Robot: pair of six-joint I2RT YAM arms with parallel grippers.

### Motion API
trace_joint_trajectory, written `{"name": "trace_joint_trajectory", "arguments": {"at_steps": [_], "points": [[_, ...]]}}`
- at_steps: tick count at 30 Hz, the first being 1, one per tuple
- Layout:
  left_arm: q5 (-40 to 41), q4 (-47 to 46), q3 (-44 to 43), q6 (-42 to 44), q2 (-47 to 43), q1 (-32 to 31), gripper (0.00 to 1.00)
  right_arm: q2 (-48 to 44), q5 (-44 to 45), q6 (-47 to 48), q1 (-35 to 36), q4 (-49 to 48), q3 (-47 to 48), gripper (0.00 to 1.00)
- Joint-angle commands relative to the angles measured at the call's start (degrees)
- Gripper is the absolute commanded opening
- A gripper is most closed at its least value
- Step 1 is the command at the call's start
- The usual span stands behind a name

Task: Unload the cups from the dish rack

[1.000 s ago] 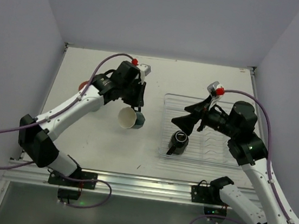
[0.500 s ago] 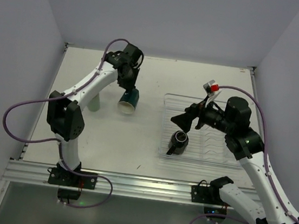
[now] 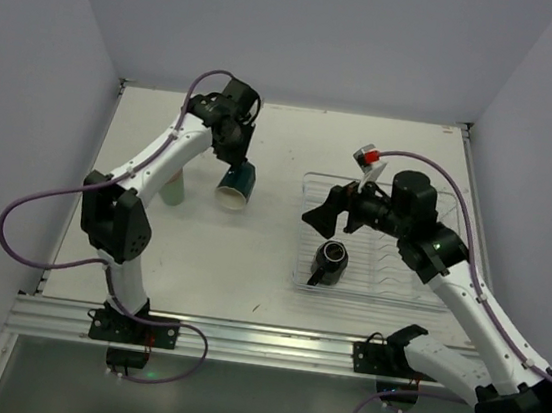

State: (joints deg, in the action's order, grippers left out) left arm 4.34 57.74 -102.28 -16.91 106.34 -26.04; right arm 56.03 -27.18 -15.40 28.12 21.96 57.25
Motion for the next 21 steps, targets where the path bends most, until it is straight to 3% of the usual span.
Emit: {"name": "trace_joint_trajectory", "arguments": {"at_steps": [1,7,11,15,21], "points": [[-4.1,-3.8,-2.3,-0.7,-9.3,-0.9,0.0,0.7,11.4,0.0,6.1,-5.5,-0.6,0.99],[-7.2,-3.2,-6.3,-2.9,-13.1,-2.7,0.0,3.8,29.9,1.7,17.7,-15.7,-3.5,0.99],[-8.6,-3.7,-7.5,-4.1,-14.7,-4.4,0.0,10.0,51.3,9.6,28.1,-24.5,-3.1,0.98],[-8.5,-3.5,-7.7,-4.9,-15.5,-5.9,0.0,19.8,65.3,14.9,35.5,-35.5,-0.7,0.91],[-8.3,-3.5,-6.7,-5.2,-17.0,-6.7,0.0,25.6,77.2,24.4,41.3,-50.2,-0.4,0.84]]}}
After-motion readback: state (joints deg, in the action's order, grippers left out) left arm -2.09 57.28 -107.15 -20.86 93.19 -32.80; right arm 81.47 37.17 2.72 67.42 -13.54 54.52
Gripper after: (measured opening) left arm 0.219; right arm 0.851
